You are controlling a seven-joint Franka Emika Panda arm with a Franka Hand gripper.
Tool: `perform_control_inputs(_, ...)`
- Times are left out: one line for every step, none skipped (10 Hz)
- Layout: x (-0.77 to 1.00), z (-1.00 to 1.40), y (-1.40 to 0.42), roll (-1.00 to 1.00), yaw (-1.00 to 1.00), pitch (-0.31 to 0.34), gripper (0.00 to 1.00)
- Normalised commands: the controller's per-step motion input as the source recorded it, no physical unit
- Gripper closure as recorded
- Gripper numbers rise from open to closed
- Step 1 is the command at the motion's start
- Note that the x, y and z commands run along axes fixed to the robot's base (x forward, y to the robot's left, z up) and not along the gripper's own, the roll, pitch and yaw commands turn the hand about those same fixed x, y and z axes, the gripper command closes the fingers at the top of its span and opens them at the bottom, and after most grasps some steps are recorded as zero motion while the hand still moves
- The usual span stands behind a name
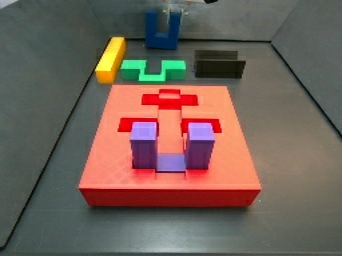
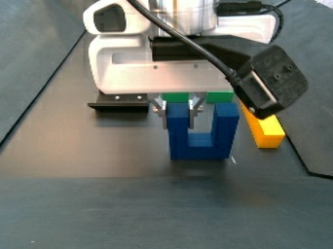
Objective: Pick up the blue object. Move up. Move to above the board. Insert the blue object.
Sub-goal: Pick up the blue object.
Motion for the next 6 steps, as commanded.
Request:
perform_control_inputs(0.00,0.00,0.00,0.00,0.00,0.000,1.00)
perform_control_inputs(0.00,0.00,0.00,0.00,0.00,0.000,1.00)
perform_control_inputs(0.00,0.00,0.00,0.00,0.00,0.000,1.00)
perform_control_inputs(0.00,0.00,0.00,0.00,0.00,0.000,1.00)
perform_control_inputs(0.00,0.00,0.00,0.00,0.00,0.000,1.00)
perform_control_inputs(0.00,0.00,0.00,0.00,0.00,0.000,1.00)
